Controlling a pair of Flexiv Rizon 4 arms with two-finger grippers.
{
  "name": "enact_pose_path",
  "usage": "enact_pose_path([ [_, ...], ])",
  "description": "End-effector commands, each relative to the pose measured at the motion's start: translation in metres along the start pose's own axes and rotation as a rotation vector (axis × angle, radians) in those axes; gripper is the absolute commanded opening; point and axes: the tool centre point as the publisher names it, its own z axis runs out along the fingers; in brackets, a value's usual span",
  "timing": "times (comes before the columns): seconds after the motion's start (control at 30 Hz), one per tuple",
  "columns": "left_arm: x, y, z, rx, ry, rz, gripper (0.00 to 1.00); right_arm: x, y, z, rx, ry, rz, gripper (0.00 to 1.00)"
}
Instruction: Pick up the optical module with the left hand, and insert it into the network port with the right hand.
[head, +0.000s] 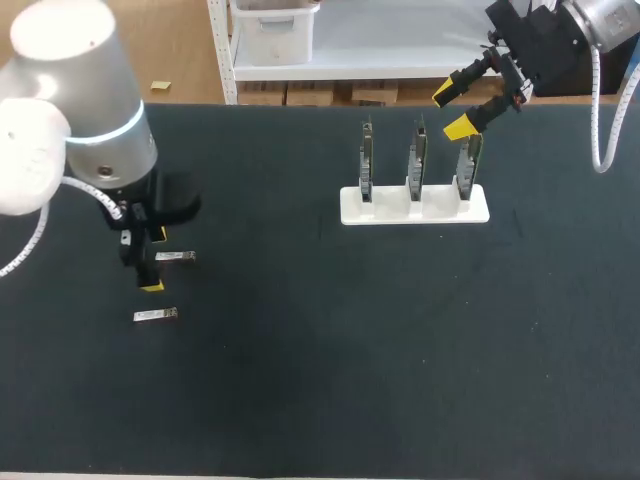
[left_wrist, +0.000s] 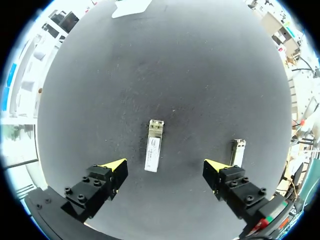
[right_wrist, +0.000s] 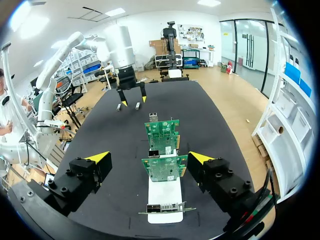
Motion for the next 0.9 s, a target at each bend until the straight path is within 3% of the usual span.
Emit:
enact_pose_path([
  [0.03, 0.0008, 0.0024, 0.0022, 0.003, 0.003, 0.002, 1.0, 0.0001, 0.002, 0.0002, 0.005, 0.0, 0.0, 1.0],
  [0.73, -0.0041, 0.0084, 0.0082, 0.018, -0.018, 0.013, 1.0, 0.0001, 0.002, 0.0002, 0.005, 0.0, 0.0, 1.0],
  [0.77, -0.0042, 0.0084, 0.0082, 0.017, -0.018, 0.013, 0.84, 0.0001, 0.002, 0.0002, 0.005, 0.0, 0.0, 1.0],
  [0.8, -0.0044, 0.0084, 0.0084, 0.023, -0.018, 0.016, 0.56, 0.0001, 0.002, 0.0002, 0.005, 0.0, 0.0, 1.0],
  [0.83, -0.0045, 0.0083, 0.0085, 0.023, -0.018, 0.016, 0.22, 0.0001, 0.002, 0.0002, 0.005, 0.0, 0.0, 1.0],
  [0.87, -0.0045, 0.0082, 0.0088, 0.024, -0.019, 0.016, 0.0, 0.0001, 0.002, 0.0002, 0.005, 0.0, 0.0, 1.0],
  [0.9, -0.0046, 0.0081, 0.0095, 0.026, -0.021, 0.014, 0.0, 0.0001, 0.002, 0.0002, 0.005, 0.0, 0.0, 1.0],
])
